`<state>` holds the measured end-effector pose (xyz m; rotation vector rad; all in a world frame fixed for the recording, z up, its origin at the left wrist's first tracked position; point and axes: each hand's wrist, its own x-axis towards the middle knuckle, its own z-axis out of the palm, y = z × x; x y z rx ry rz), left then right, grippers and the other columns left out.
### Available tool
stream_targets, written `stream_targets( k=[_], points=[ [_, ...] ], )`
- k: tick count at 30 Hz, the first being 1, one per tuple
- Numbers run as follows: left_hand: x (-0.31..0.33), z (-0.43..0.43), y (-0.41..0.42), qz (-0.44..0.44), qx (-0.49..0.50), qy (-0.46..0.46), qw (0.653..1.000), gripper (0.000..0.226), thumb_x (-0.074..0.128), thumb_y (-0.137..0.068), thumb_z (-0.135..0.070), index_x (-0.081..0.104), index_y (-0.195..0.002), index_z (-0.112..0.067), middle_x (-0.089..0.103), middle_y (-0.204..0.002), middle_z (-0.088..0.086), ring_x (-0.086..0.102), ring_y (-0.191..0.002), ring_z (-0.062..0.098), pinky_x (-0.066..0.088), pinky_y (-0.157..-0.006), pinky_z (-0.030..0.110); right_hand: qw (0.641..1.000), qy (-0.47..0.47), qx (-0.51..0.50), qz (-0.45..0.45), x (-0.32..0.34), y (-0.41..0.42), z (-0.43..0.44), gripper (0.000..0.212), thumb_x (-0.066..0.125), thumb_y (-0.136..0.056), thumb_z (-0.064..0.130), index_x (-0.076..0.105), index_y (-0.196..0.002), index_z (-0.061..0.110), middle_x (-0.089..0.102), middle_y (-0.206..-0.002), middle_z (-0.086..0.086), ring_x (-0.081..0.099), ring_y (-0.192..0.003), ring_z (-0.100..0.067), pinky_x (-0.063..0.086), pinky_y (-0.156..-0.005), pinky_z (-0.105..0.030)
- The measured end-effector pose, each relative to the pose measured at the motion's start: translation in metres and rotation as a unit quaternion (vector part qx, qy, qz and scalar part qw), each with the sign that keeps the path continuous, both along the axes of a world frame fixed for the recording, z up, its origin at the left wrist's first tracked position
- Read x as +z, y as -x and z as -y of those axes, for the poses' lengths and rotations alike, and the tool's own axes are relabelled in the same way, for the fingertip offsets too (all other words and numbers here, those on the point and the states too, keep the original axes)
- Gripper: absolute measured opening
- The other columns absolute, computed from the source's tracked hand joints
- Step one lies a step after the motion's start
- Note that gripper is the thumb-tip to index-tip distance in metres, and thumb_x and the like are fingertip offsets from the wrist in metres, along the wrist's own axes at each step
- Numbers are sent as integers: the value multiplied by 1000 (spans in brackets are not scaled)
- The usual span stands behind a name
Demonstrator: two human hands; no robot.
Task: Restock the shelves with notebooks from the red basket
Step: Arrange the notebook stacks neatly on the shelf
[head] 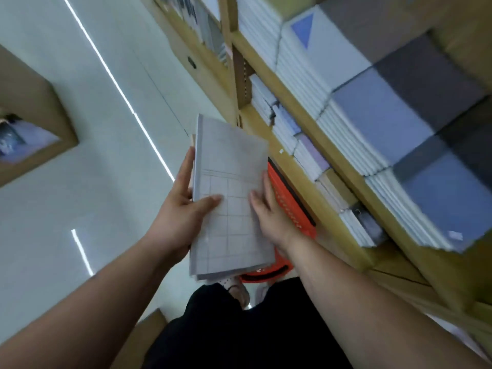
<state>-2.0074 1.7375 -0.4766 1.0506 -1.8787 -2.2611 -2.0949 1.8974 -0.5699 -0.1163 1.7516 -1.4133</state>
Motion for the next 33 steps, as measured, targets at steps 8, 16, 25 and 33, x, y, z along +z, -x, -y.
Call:
stream_targets(
  k=[8, 16, 25, 33],
  points=[
    [90, -12, 11, -56, -36, -51, 996, 83, 60, -92, 2, 39, -146, -57, 68, -131, 1, 70, -108, 35, 60, -76, 48, 993, 117, -17, 15, 89, 19, -45, 68, 49, -104, 37, 8, -157, 51, 33, -136, 33, 40, -126, 13, 38, -99, -14],
    [110, 1, 63, -62, -125, -105, 985, 81, 65, -88, -1, 45, -143, -56, 66, -135, 5, 66, -115, 42, 58, -84, 56, 986, 123, -101, -43, 107, 37, -53, 57, 45, -107, 34, 15, -148, 60, 19, -142, 49, 21, -141, 12, 27, -110, -10],
    [92, 101, 161, -48, -266, -160, 949, 71, 48, -97, 2, 48, -143, -52, 64, -137, 9, 64, -117, 43, 57, -84, 56, 952, 55, -287, -91, 122, 73, 24, 66, 61, -101, 23, 33, -149, 58, 50, -143, 27, 52, -129, 2, 45, -111, -35],
    [108, 179, 221, -56, -405, -158, 899, 72, 45, -95, 7, 48, -145, -45, 66, -135, 9, 67, -113, 40, 58, -84, 57, 912, 46, -398, -90, 152, 66, 109, 76, 59, -101, 14, 22, -155, 52, 51, -129, 39, 56, -101, 20, 49, -88, -18]
  ],
)
